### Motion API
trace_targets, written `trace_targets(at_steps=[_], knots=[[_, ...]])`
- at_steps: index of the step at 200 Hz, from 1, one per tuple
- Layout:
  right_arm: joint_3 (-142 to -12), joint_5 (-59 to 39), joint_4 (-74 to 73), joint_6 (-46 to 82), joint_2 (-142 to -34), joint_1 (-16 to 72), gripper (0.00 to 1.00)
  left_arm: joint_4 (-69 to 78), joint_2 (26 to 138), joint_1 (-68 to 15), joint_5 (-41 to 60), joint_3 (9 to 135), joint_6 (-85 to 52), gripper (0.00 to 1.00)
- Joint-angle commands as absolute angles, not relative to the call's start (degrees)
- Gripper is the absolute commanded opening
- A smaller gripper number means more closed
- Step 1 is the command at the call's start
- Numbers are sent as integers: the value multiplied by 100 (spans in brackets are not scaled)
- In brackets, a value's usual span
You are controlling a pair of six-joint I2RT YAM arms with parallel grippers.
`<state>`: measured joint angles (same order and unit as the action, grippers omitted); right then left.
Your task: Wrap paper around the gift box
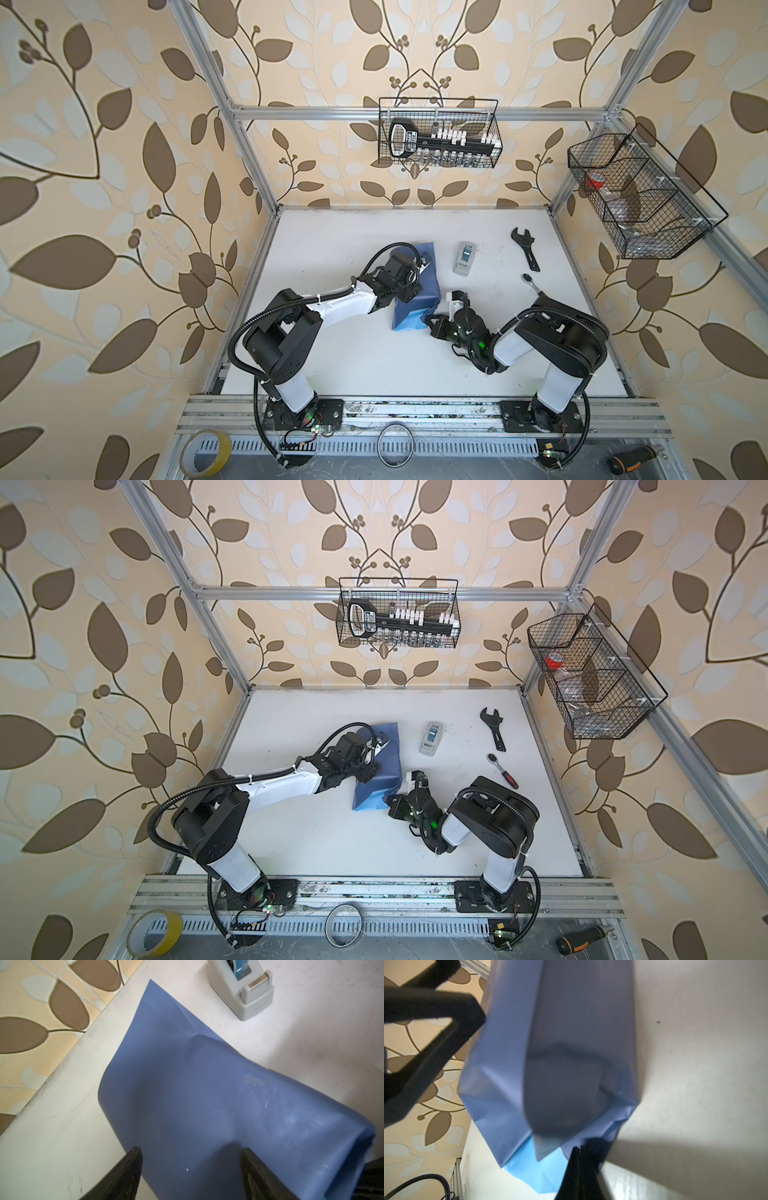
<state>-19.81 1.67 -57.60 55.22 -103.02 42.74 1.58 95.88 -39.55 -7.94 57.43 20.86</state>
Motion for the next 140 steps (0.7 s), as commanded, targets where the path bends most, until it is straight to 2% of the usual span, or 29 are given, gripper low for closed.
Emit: trace_targets(at_steps=[1,140], knots=[[-2053,152,-5409,5457,-10573,4141,4,-541,9607,-3944,-833,5502,2229,77],[-2180,29,-6123,5643,-10580,4021,4,-562,9603,-3938,-837,5502,2268,78]])
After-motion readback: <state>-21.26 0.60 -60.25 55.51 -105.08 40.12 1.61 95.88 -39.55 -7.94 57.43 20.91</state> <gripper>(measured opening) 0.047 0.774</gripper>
